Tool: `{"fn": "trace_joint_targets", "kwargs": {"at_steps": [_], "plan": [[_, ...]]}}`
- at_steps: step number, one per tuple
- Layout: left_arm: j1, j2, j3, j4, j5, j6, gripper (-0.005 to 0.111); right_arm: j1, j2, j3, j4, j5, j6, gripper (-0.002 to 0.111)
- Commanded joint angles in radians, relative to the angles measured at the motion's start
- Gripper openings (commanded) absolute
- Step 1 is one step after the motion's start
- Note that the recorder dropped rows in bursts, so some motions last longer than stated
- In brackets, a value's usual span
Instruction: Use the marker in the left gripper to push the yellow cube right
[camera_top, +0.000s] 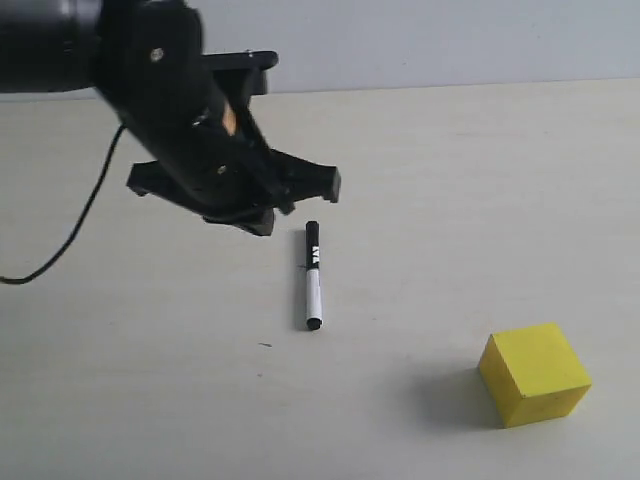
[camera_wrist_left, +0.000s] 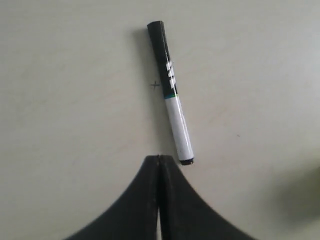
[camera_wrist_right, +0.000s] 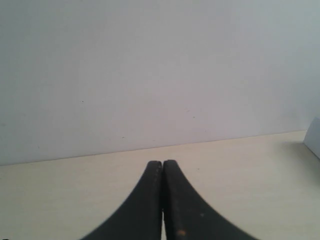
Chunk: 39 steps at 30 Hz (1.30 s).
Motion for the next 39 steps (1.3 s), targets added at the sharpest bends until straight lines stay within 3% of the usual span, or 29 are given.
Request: {"fn": "trace_joint_targets", "kwargs": {"at_steps": [1, 6, 11, 19, 23, 30, 35, 39], "plan": [[0.003, -0.299, 0.316, 0.022, -0.274, -0.003, 0.0, -0.007, -0.007, 0.005, -0.004, -0.002, -0.006, 0.0], [0.003, -0.755, 0.609, -0.017, -0.416, -0.003, 0.0, -0.007, -0.007, 0.005, -0.004, -0.002, -0.006, 0.0], [0.003, -1.081, 0.672, -0.022, -0.371, 0.005, 0.0, -0.007, -0.007, 0.005, -0.004, -0.002, -0.006, 0.0], [0.003, -1.279, 0.672, 0.0, -0.371, 0.006, 0.0, -0.007, -0.007, 0.005, -0.004, -0.002, -0.006, 0.0], [0.008, -1.327, 0.696, 0.029, -0.362, 0.116, 0.0, -0.007, -0.007, 0.005, -0.006, -0.002, -0.006, 0.0], [0.244, -1.518, 0.902, 0.044, -0.389, 0.314, 0.0, -0.007, -0.007, 0.005, -0.006, -0.002, -0.006, 0.0], [0.397, -1.606, 1.055, 0.077, -0.547, 0.362, 0.0, -0.007, -0.007, 0.005, -0.006, -0.002, -0.006, 0.0], [0.472, -1.674, 1.169, 0.073, -0.672, 0.341, 0.0, -0.007, -0.007, 0.005, -0.004, -0.002, -0.006, 0.0]]}}
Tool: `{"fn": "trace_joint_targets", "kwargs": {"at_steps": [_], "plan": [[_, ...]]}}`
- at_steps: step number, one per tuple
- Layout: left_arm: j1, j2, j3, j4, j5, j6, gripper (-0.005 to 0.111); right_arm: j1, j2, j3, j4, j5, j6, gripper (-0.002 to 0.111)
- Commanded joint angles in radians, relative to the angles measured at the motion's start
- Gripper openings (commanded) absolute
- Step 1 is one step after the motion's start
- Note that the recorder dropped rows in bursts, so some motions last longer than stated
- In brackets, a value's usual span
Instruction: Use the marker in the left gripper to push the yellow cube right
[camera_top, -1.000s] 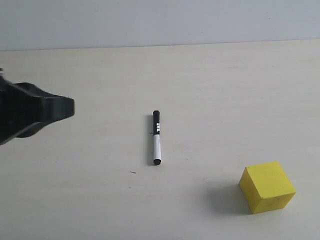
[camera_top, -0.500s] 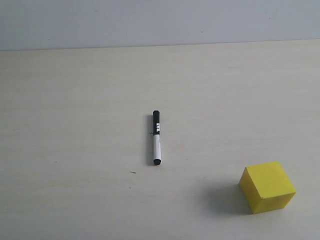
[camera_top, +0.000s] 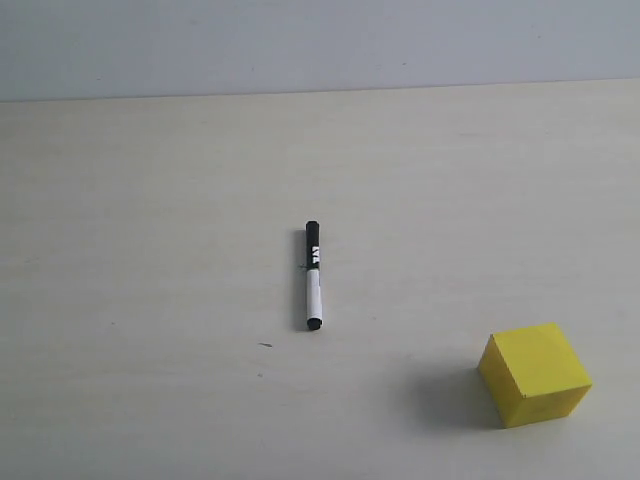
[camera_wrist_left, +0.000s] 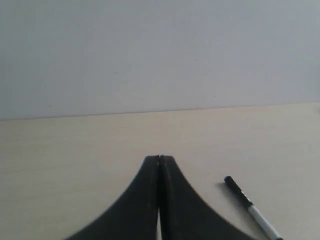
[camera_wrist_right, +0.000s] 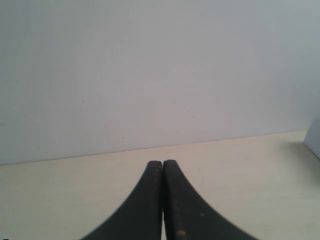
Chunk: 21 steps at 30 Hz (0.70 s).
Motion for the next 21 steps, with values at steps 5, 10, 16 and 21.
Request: {"fn": "trace_joint_targets", "kwargs": {"at_steps": [5, 10, 16, 21], "plan": [[0.129, -0.109, 0.139, 0.005, -0.141, -0.03, 0.0, -0.007, -0.007, 0.005, -0.004, -0.002, -0.006, 0.0], [0.158, -0.109, 0.139, 0.005, -0.133, -0.03, 0.0, -0.007, -0.007, 0.005, -0.004, -0.002, -0.006, 0.0], [0.158, -0.109, 0.139, 0.0, -0.132, -0.043, 0.0, -0.007, -0.007, 0.005, -0.006, -0.002, -0.006, 0.0], [0.158, -0.109, 0.139, -0.049, -0.096, -0.095, 0.0, -0.007, -0.007, 0.005, -0.006, -0.008, -0.006, 0.0]]}}
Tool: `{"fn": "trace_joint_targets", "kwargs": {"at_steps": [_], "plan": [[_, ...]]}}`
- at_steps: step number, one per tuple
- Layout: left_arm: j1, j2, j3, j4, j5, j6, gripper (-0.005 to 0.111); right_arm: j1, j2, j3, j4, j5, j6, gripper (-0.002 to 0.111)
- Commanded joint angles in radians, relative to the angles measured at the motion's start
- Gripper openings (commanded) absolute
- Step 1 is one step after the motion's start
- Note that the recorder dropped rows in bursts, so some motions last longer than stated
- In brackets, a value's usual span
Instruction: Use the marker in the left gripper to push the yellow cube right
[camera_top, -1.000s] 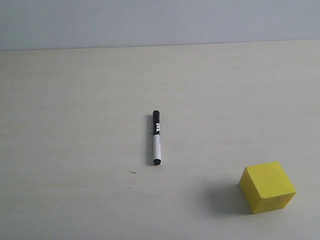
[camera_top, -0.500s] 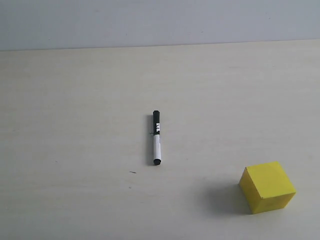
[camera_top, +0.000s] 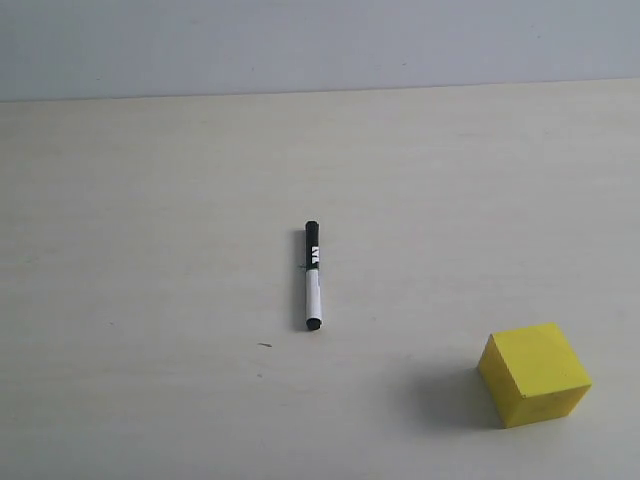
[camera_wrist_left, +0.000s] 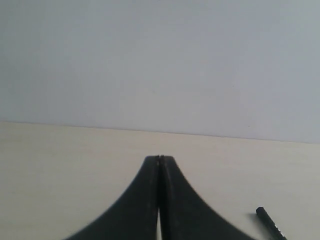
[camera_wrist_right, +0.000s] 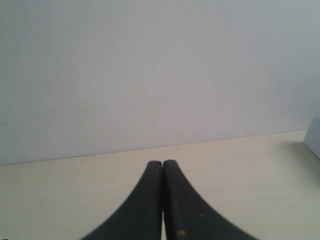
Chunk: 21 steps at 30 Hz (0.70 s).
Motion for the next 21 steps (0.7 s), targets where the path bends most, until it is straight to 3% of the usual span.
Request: {"fn": "trace_joint_targets", "kwargs": {"at_steps": [1, 7, 21], "plan": [[0.003, -0.007, 0.003, -0.068, 0.046, -0.005, 0.0, -0.007, -0.007, 0.005, -0.006, -0.008, -0.006, 0.0], [0.06, -0.007, 0.003, -0.094, 0.055, 0.04, 0.0, -0.007, -0.007, 0.005, -0.004, -0.006, -0.006, 0.0], [0.063, -0.007, 0.003, -0.09, 0.055, 0.041, 0.0, -0.007, -0.007, 0.005, -0.006, -0.006, -0.006, 0.0]]}}
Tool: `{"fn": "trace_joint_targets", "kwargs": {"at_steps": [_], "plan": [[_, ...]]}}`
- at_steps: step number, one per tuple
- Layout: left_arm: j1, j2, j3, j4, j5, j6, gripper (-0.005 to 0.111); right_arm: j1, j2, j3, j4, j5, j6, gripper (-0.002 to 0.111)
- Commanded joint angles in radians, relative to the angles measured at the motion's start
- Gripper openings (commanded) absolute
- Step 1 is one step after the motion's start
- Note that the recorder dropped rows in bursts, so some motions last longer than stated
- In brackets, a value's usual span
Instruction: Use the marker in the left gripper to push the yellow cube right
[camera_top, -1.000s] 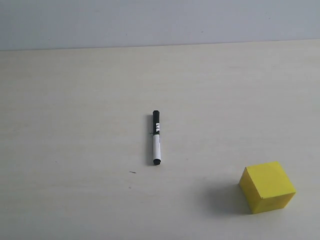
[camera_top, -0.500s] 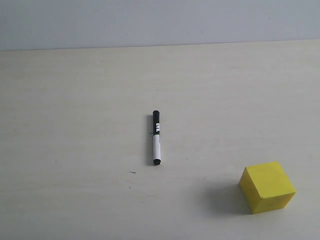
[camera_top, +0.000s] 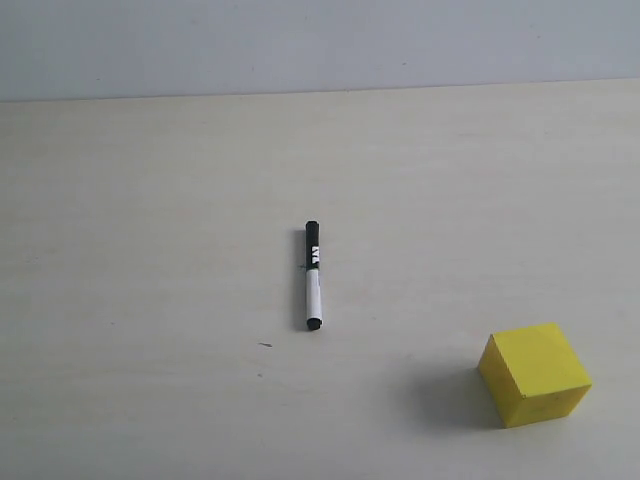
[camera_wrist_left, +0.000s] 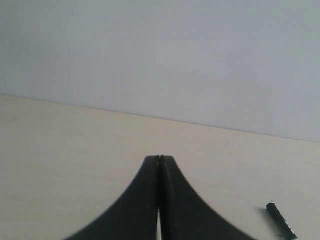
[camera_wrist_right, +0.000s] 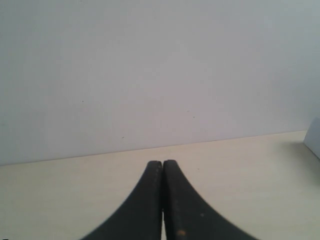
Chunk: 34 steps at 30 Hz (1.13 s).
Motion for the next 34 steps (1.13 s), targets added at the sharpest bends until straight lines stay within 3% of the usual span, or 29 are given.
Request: {"fn": "trace_joint_targets", "kwargs": {"at_steps": [1, 9, 34], "plan": [[0.003, -0.007, 0.003, -0.006, 0.001, 0.003, 0.0, -0.007, -0.007, 0.005, -0.006, -0.006, -0.006, 0.0], [0.062, -0.007, 0.003, -0.006, 0.003, 0.003, 0.0, -0.007, -0.007, 0.005, -0.004, -0.006, -0.006, 0.0], [0.062, -0.007, 0.003, -0.006, 0.003, 0.003, 0.0, -0.007, -0.007, 0.005, -0.006, -0.006, -0.006, 0.0]]}}
